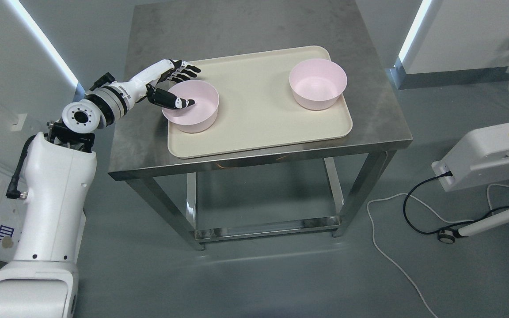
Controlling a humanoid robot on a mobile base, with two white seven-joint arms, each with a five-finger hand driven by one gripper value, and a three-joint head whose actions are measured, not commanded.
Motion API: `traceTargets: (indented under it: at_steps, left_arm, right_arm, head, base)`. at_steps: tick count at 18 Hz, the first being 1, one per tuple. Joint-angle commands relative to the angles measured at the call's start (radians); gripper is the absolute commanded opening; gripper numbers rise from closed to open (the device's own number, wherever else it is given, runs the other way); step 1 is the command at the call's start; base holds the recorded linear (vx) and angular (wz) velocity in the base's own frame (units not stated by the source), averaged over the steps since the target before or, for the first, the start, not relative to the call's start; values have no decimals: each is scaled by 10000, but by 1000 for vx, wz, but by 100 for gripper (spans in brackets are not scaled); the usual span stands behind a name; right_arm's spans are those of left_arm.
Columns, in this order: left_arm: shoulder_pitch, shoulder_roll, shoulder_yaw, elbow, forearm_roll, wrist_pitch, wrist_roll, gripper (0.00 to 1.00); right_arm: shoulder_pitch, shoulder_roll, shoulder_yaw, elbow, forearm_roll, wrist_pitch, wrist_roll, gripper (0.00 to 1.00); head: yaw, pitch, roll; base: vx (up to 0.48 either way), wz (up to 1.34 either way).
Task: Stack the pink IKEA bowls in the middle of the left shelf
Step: 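Grasp the pink bowl rim with the left hand and lift it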
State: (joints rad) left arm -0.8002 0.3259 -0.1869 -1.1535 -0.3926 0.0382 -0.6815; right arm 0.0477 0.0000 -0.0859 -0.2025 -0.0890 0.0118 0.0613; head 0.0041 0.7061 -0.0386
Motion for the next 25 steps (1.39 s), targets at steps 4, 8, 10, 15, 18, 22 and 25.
traceTargets:
  at_steps: [4,8,10,15,18,22,25]
  left_arm:
    - [-189,-68,-739,659,-1166,-1115,4,39]
    - [-189,-68,-617,659,-1167,-2082,20,24]
    - [-189,-83,-433,675,-1167,-2695,20,12]
    - [-159,-298,165,660,-1122,-3480,20,0]
    - [-509,-756,1083,598,-1045,-3465,-133,0]
    - [-741,-1248,1715,476,-999,-3465,-241,0]
    - [-803,-1646,1746,-13,-540,-3343,-394,0]
  right_arm:
    - [-1,-175,0,0,0,4,1,100]
    - [-1,-175,0,0,0,4,1,100]
    - [-1,-175,0,0,0,4,1,100]
    - [-1,-175,0,0,0,4,1,100]
    - [-1,-175,0,0,0,4,1,100]
    - [14,-175,0,0,-15,4,1,100]
    - [-1,-175,0,0,0,4,1,100]
  head:
    - [0,0,0]
    - [0,0,0]
    - [0,0,0]
    - [0,0,0]
    - [0,0,0]
    - [0,0,0]
    - [0,0,0]
  base:
    - [0,0]
    - [0,0]
    - [0,0]
    - [0,0]
    - [0,0]
    - [0,0]
    - [0,0]
